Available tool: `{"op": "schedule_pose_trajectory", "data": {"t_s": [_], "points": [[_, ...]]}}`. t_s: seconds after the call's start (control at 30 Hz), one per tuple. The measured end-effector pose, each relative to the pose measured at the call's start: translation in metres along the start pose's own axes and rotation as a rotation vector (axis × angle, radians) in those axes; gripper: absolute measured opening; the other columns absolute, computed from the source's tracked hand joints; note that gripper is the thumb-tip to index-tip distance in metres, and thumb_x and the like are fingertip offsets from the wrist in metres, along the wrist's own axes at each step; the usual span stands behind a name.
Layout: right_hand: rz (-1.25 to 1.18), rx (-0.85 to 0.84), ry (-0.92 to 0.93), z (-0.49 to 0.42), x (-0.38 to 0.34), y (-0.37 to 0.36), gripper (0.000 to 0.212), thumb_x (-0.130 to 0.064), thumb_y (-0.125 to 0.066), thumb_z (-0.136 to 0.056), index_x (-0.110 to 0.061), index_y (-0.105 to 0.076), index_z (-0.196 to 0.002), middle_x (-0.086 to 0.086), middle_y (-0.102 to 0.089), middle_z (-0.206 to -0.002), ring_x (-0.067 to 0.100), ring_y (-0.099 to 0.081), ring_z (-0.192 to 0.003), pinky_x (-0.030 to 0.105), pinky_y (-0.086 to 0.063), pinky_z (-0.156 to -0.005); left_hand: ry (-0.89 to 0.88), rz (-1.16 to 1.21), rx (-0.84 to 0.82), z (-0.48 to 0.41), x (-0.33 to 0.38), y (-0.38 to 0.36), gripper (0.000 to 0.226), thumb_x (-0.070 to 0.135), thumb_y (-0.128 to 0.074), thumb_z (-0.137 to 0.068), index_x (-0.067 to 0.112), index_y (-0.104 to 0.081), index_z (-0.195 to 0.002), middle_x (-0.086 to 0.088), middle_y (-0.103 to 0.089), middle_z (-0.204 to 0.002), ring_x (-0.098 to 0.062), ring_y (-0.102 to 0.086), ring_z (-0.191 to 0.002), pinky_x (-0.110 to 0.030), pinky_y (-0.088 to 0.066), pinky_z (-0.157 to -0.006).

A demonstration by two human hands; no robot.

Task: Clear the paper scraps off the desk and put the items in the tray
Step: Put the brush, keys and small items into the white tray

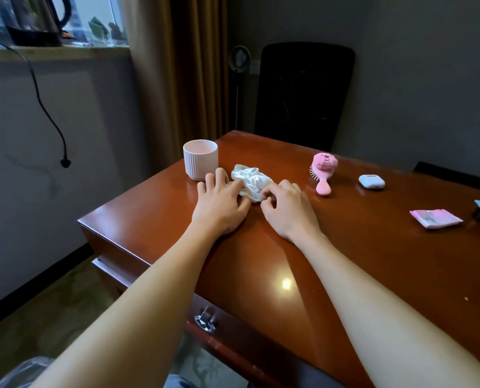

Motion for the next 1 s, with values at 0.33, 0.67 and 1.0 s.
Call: {"op": "schedule_pose_trajectory", "data": {"t_s": [0.33,0.67,1.0], "points": [[0.203,0.084,0.024,0.011,0.057,0.032,0.034,-0.026,-0.051,-0.092,-0.021,-0.061,-0.124,0.002,-0.055,-0.122,0.023,-0.046,-0.117,0.038,-0.034,-0.101,-0.121,0.005,0.010,-0.004,0.002,0.000,0.038,0.046,-0.037,-0.098,0.017,-0.052,-0.118,-0.002,-0.027,-0.152,-0.025,-0.031,-0.134,-0.045,-0.027,-0.106],[0.061,-0.032,-0.192,0.002,0.084,0.028,0.045,-0.037,-0.045,-0.095,-0.021,-0.053,-0.136,-0.003,-0.047,-0.141,0.021,-0.041,-0.128,0.038,-0.033,-0.109,-0.279,-0.018,-0.041,-0.012,0.006,-0.006,0.042,0.036,-0.029,-0.104,0.027,-0.038,-0.144,0.004,-0.042,-0.147,-0.019,-0.034,-0.137,-0.042,-0.017,-0.109],[-0.007,0.114,-0.058,0.011,0.077,0.034,0.016,-0.025,-0.062,-0.093,-0.019,-0.064,-0.108,-0.002,-0.056,-0.116,0.017,-0.049,-0.105,0.024,-0.042,-0.078,-0.182,0.125,-0.023,-0.003,0.005,0.000,0.042,0.054,-0.019,-0.099,0.022,-0.047,-0.100,0.002,-0.057,-0.117,-0.018,-0.053,-0.111,-0.042,-0.028,-0.100]]}}
Point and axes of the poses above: each hand's wrist, its own z-axis away from the middle knuckle, its own y-axis out of the back of the hand, x = y × z, the point moved 1 cm from there along -z, towards the middle knuckle
